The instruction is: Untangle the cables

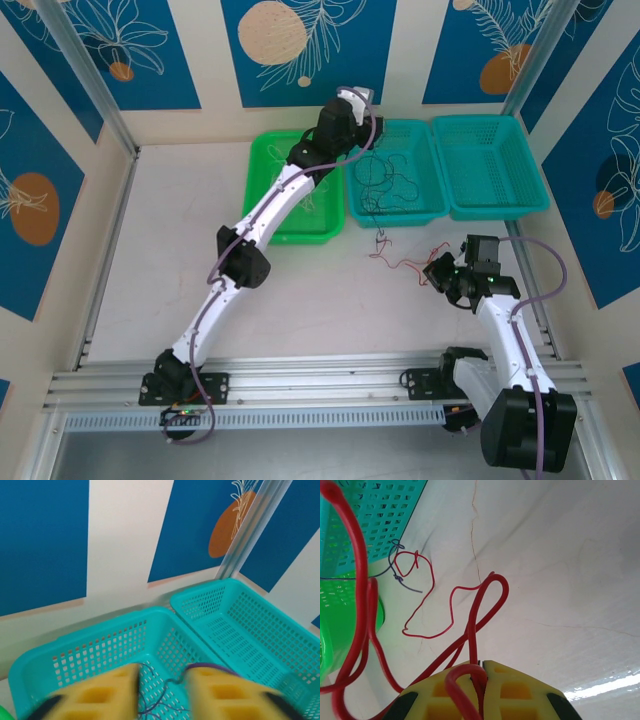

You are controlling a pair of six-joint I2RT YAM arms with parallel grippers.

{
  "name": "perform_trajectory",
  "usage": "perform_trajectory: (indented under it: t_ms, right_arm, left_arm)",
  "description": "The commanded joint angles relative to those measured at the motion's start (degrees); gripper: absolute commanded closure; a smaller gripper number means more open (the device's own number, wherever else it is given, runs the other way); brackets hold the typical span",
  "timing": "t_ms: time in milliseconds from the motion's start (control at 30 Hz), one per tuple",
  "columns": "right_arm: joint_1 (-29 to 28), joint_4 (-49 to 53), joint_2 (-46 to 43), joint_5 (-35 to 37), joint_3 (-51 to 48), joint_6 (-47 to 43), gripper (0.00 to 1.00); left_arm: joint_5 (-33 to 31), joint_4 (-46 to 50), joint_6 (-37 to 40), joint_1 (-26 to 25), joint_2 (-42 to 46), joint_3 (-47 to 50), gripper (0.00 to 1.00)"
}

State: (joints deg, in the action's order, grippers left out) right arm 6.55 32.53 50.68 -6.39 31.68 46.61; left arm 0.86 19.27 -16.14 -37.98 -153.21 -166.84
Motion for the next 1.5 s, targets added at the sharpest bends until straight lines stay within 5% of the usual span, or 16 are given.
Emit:
perform_trajectory:
  t_ms: [0,133,300,633,700,767,867,967,1100,1300,1467]
  right_arm:
    - [-0.2,1.6,-0.7,-1.0,0.8,-0.4,1.0]
    - [-0.3,1.6,-0.7,-1.6,1.0,-1.5,1.0]
    - [-3.0,2.3,0.6,-2.2,2.5,-7.5,1.0]
    - [-32.0,-0.4,7.6,3.1,-1.1,-5.1,0.87]
    - [-37.3,-0.9,8.9,4.1,-1.5,-4.0,0.8]
    - [-40.8,1.9,9.4,7.1,0.1,-4.2,0.62]
    - [-41.4,9.4,6.3,13.4,4.2,-5.7,0.31]
    - [-39.2,12.2,0.7,18.0,7.6,-8.4,0.19]
    - [-34.5,8.2,-0.3,18.7,12.0,-14.5,0.19]
    - [-35.8,-4.3,13.1,19.1,18.1,-20.7,0.24]
    - [-39.0,-15.7,27.6,29.1,20.0,-25.0,0.38]
  left_arm:
    - [-3.1,-0.5,-1.4,0.8,-0.4,0.8,0.33]
    - [-2.6,6.2,-0.8,0.8,-0.3,-3.6,0.06]
    - [-4.9,15.8,3.1,0.2,2.4,-9.9,0.01]
    - [2.4,24.5,5.2,-1.1,9.5,-14.2,0.02]
    - [3.8,24.8,5.6,-1.9,11.2,-14.2,0.02]
    - [4.6,25.7,6.3,-2.9,13.2,-14.2,0.02]
    - [5.9,28.1,7.8,-4.2,16.4,-14.2,0.02]
    - [8.7,31.0,10.0,-5.6,19.4,-14.2,0.02]
    - [11.5,36.4,13.7,-7.9,22.8,-14.2,0.01]
    - [14.1,40.2,14.0,-9.1,30.6,-9.0,0.01]
    - [12.8,32.5,15.1,-10.6,44.2,13.1,0.01]
